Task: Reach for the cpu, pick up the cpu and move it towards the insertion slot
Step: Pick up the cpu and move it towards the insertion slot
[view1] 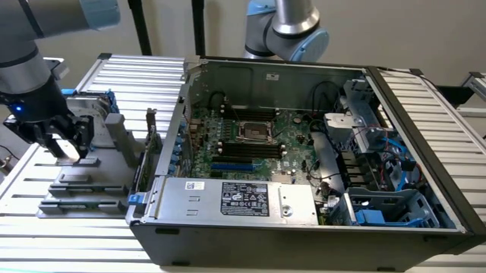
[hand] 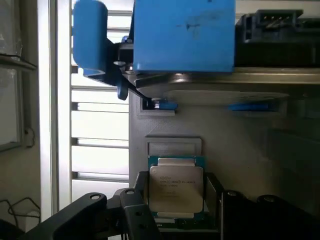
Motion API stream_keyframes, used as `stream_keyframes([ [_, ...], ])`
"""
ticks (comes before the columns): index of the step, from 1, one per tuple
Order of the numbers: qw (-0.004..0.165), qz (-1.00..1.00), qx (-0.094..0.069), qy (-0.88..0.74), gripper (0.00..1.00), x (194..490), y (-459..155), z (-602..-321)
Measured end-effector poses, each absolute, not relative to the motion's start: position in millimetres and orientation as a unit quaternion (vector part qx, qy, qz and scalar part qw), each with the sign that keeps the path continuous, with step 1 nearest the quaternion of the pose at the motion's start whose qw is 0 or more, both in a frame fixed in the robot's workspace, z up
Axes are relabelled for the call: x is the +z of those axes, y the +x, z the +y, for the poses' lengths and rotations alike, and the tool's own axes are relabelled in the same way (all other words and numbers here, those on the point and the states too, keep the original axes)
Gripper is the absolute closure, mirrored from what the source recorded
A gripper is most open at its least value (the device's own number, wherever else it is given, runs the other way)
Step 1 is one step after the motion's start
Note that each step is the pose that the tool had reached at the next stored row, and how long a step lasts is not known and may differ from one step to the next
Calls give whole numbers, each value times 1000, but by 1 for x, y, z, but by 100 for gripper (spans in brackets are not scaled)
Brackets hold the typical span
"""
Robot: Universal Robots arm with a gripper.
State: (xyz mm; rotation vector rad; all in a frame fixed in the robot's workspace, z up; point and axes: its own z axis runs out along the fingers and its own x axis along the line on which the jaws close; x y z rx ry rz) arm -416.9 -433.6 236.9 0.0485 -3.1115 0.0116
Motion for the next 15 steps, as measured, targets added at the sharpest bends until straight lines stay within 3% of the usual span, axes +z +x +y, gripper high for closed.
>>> stream_keyframes([
  [15,22,-1000,4,16,45,305,-382,-434],
])
